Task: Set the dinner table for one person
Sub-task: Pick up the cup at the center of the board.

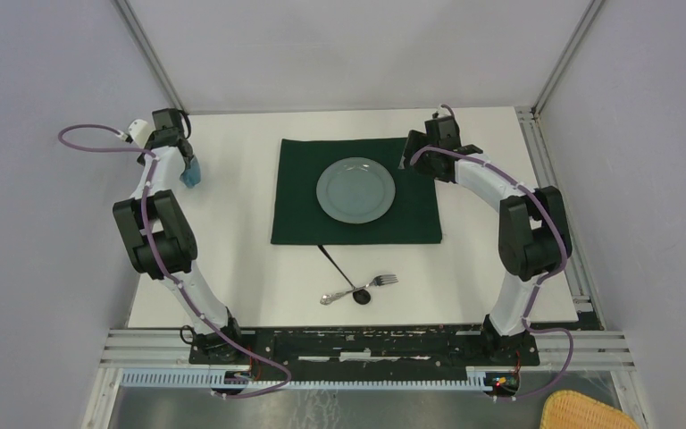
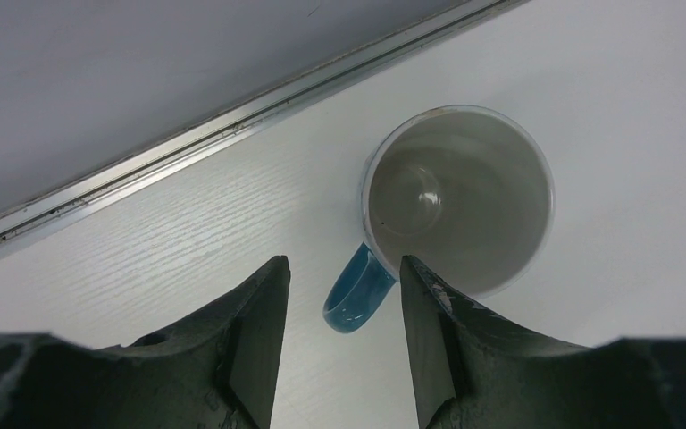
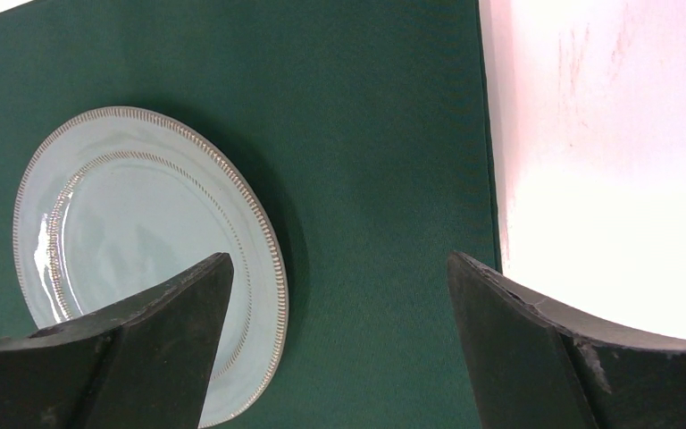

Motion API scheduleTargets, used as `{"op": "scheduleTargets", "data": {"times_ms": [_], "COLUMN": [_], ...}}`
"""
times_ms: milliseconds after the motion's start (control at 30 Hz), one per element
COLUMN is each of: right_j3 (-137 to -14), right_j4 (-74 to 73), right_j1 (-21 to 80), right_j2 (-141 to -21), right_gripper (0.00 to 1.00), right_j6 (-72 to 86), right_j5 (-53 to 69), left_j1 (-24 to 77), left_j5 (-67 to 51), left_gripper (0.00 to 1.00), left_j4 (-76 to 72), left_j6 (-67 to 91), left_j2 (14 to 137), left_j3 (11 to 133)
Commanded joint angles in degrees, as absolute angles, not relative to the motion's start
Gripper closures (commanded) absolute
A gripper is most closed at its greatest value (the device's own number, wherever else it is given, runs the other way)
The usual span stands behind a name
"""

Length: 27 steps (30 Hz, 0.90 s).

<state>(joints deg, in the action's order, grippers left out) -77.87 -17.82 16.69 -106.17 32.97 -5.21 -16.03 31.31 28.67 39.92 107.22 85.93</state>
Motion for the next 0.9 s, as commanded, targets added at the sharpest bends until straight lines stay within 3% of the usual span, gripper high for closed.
{"op": "scheduleTargets", "data": {"times_ms": [0, 867], "right_j3": [-80.42, -79.98], "right_j4": [-16.81, -16.62], "right_j1": [16.32, 16.37], "right_j2": [-107.13, -107.37], "right_gripper": [0.05, 0.05], "right_j6": [33.44, 32.44], "right_j5": [-5.82, -5.89], "left_j1": [-16.35, -16.52], "left_j5": [31.43, 32.91], "left_gripper": [0.45, 0.40], "left_j4": [27.67, 25.03], "left_j6": [42.54, 40.35], "left_j2": [105.53, 112.75], "left_j3": [88.77, 92.46]}}
